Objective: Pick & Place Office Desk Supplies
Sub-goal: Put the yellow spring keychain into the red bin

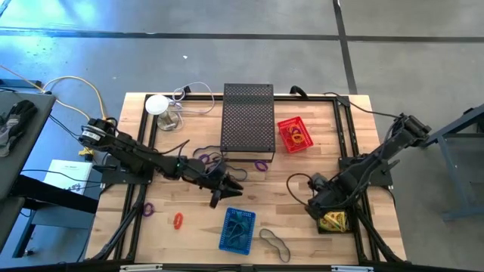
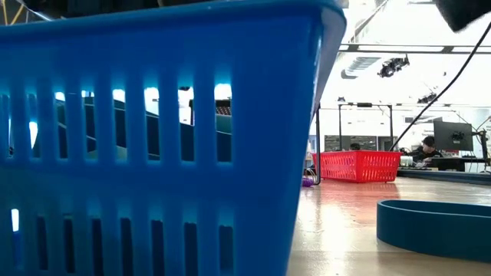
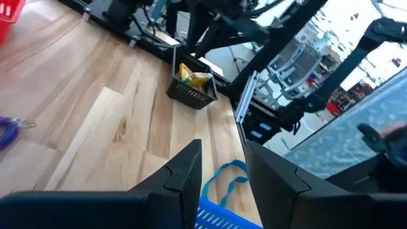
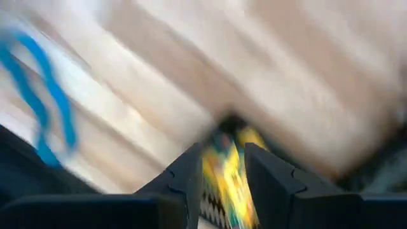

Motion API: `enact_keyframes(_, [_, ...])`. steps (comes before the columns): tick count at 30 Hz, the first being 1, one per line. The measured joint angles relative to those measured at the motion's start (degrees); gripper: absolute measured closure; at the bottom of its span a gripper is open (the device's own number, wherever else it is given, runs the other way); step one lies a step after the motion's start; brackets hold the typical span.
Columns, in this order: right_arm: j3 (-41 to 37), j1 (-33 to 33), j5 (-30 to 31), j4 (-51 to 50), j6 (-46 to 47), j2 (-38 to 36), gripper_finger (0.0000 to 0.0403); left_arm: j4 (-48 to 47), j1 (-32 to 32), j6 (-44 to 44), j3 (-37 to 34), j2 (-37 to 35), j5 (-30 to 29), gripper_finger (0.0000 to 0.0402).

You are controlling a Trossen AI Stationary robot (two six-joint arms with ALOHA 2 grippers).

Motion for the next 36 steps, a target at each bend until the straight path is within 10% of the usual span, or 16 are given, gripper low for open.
enact_keyframes(7, [-0.51, 1.87, 25.87, 12.41, -9.97, 0.09, 0.0298, -8.24, 0.1, 9.06, 0.0, -2.24, -1.63, 0.0286])
enact_keyframes(17, [-3.73, 3.27, 45.45, 33.63, -31.01, 4.63, 0.0298, -36.53, -12.99, 39.06, 0.02, -10.64, -33.3, 0.0286])
enact_keyframes(27, [-3.76, -0.55, 43.86, 46.34, -43.94, 13.39, 0.0298, -66.79, -17.28, 10.92, 0.0, -11.06, -37.37, 0.0286])
enact_keyframes(36, [-3.76, -4.84, 33.85, 51.23, -47.23, 17.33, 0.0298, -73.62, -15.98, 3.06, -1.68, -11.05, -26.58, 0.0286])
